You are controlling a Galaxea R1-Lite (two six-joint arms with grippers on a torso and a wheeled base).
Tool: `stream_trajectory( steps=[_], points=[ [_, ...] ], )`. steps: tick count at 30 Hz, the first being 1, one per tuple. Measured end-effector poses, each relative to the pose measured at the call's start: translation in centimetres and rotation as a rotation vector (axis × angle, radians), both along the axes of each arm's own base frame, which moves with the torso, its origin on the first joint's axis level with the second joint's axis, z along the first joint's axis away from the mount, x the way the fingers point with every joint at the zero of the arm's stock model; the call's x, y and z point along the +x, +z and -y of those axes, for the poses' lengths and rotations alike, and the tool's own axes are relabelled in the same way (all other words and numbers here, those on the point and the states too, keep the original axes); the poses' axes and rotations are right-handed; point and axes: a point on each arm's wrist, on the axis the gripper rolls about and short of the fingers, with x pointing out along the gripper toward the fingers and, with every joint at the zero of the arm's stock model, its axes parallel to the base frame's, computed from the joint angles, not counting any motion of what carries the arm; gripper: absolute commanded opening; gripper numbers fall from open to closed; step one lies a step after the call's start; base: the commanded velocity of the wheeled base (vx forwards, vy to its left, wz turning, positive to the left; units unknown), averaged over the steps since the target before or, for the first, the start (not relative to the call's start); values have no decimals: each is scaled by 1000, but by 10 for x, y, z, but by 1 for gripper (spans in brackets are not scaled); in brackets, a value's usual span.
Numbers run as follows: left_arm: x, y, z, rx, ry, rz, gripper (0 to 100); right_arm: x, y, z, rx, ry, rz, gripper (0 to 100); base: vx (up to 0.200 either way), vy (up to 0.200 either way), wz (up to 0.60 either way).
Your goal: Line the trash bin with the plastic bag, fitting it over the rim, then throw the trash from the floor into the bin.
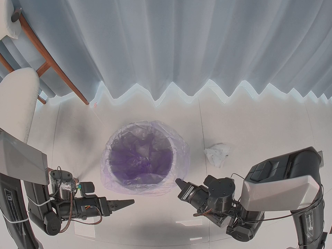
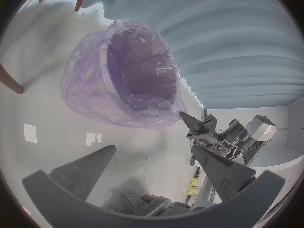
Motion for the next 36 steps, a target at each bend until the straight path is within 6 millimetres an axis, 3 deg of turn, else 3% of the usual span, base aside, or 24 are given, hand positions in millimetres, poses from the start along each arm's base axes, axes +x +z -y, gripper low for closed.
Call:
stream_trajectory(
  steps=[5,12,19,36],
  points=[
    [0,-1,0,2,0,-3,100,-2,-4,1,-19,4,-5,0,0,0,0],
    [1,-4,-1,21,-6,7,100,1,-34,-2,-173,14,25,0,0,0,0],
    [1,-6,-1,29,-10,4,100,11,-51,-9,-197,-48,45,0,0,0,0],
    [2,-15,-1,53,-16,-6,100,27,-69,-16,-208,-105,74,0,0,0,0]
  ],
)
